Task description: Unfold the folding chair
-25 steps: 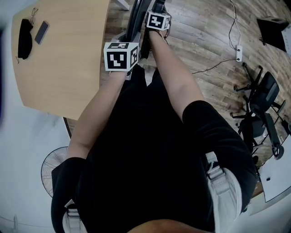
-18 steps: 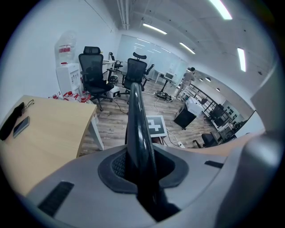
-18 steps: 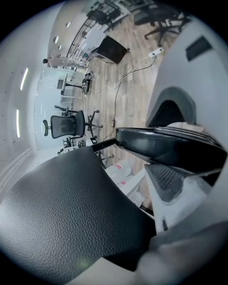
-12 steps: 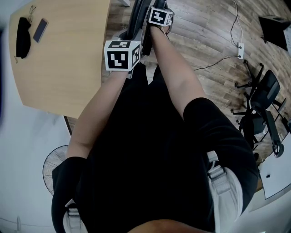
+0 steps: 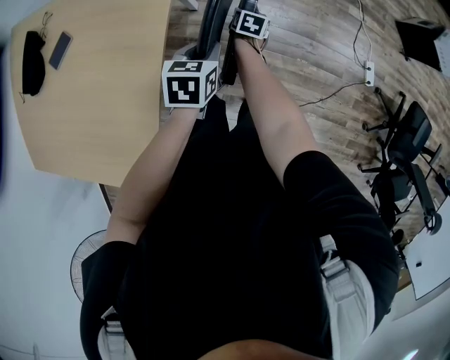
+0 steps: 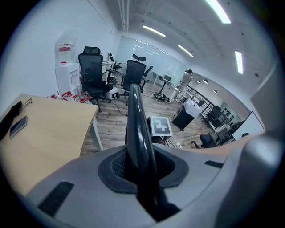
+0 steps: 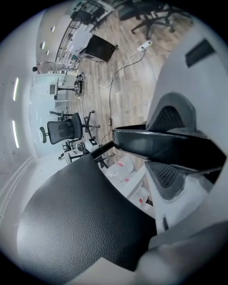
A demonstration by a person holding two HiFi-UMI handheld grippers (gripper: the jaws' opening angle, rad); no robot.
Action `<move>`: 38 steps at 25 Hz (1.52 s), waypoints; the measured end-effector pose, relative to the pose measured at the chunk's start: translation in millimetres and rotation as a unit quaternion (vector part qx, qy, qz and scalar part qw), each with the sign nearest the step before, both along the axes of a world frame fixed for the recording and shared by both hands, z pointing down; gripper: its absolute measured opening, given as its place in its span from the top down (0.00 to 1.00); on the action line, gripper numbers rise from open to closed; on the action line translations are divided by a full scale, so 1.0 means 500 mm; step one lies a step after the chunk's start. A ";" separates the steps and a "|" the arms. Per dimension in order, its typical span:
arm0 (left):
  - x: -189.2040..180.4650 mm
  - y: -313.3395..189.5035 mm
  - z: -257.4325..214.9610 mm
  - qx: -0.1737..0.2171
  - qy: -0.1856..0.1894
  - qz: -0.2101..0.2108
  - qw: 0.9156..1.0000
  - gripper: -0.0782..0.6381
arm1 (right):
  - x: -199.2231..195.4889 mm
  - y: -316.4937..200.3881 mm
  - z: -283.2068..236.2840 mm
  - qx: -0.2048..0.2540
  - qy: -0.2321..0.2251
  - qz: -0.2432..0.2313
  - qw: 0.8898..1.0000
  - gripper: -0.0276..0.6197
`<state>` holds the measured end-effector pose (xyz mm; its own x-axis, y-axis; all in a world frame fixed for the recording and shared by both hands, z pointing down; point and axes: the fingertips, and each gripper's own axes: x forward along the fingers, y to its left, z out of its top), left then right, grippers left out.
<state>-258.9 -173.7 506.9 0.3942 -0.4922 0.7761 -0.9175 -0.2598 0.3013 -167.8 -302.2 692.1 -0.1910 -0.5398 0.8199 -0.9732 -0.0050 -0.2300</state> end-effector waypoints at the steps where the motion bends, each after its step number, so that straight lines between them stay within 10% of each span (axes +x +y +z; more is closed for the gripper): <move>1: -0.006 -0.001 0.001 -0.001 0.003 0.001 1.000 0.80 | 0.001 0.000 -0.001 0.001 0.001 0.002 1.000 0.64; 38: -0.016 0.004 0.042 -0.024 0.050 0.009 0.998 0.80 | 0.245 0.045 0.069 0.005 -0.161 0.004 0.987 0.64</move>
